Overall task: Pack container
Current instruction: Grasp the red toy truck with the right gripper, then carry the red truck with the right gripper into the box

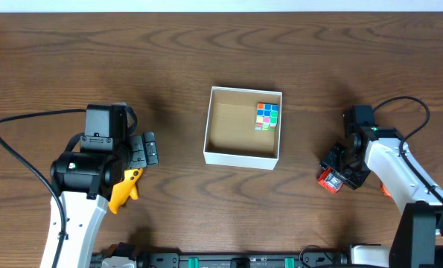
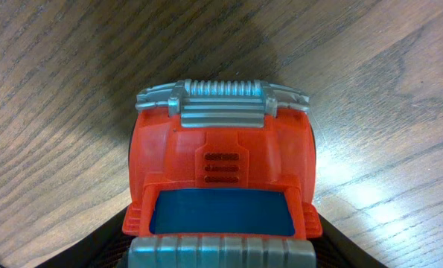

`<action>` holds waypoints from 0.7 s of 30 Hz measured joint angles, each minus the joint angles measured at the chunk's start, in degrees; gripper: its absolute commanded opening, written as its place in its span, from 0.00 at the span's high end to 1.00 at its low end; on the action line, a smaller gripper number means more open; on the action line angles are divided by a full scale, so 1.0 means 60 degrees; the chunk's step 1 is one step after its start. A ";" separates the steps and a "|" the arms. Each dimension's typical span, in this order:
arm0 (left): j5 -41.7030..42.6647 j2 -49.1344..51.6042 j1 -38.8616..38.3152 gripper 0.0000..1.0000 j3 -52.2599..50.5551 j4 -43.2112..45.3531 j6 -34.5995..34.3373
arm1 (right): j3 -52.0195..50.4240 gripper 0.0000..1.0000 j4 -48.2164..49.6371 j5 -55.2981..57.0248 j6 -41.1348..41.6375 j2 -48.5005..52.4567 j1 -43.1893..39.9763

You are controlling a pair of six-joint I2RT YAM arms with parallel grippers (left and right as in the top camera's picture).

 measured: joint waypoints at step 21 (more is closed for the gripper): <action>0.0004 0.0000 0.0000 0.02 0.0000 -0.0004 0.0000 | 0.3217 0.99 -0.1927 0.0619 -0.0878 -0.0222 0.1362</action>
